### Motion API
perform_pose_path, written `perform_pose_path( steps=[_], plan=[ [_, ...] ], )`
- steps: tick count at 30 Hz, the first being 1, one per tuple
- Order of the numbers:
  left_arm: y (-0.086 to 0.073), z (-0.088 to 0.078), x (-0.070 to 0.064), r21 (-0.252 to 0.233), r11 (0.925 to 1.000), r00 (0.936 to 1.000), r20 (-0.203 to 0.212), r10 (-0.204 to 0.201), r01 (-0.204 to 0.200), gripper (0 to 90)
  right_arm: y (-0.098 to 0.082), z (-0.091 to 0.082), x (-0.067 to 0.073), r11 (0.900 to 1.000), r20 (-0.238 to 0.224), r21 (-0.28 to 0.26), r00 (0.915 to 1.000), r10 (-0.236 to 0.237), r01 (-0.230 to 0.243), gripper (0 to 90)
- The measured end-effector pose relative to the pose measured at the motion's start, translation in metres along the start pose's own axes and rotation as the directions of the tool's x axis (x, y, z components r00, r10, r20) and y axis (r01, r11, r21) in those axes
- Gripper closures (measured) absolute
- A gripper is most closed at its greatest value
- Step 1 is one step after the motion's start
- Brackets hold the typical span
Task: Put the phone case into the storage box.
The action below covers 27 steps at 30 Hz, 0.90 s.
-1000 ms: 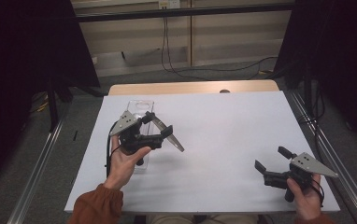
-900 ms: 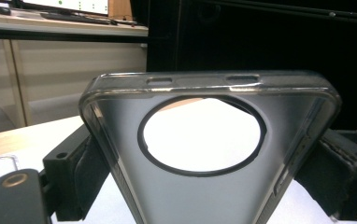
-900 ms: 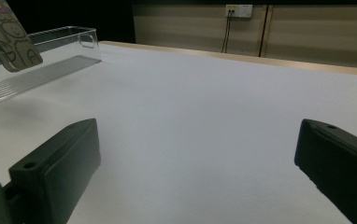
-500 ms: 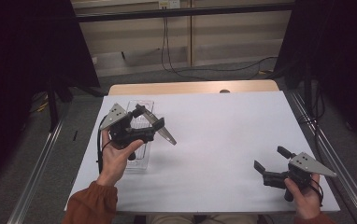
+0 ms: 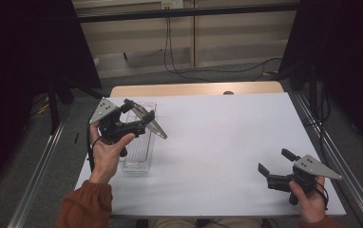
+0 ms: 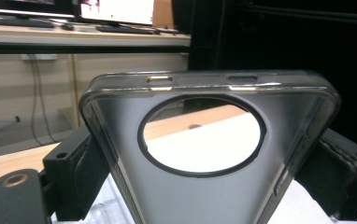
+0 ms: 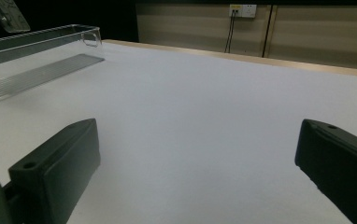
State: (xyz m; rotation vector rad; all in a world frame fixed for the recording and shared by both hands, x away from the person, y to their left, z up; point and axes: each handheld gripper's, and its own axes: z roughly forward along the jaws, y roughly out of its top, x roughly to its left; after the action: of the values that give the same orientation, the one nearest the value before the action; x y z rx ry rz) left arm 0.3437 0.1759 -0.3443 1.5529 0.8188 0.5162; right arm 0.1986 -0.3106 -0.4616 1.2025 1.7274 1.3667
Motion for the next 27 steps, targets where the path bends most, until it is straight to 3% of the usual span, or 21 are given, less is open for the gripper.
perform_pose_path(
  steps=[13, 20, 27],
  plan=[
    [0.007, 0.008, 0.024, -0.012, 0.9999, 0.9971, -0.075, -0.012, 0.011, 11.7, 0.000, 0.000, 0.000, 1.000, -0.008, 0.004, 1.0000, 0.002, -0.002, 0.0],
    [0.005, 0.017, 0.038, -0.005, 1.0000, 0.9879, -0.155, -0.005, 0.004, 11.7, 0.000, 0.000, 0.000, 1.000, -0.006, 0.004, 1.0000, -0.007, 0.007, 0.0],
    [0.004, 0.027, 0.047, 0.001, 0.9999, 0.9834, -0.181, -0.012, 0.012, 11.7, 0.000, 0.001, 0.001, 1.000, -0.005, 0.006, 1.0000, -0.005, 0.005, 0.0]
  ],
)
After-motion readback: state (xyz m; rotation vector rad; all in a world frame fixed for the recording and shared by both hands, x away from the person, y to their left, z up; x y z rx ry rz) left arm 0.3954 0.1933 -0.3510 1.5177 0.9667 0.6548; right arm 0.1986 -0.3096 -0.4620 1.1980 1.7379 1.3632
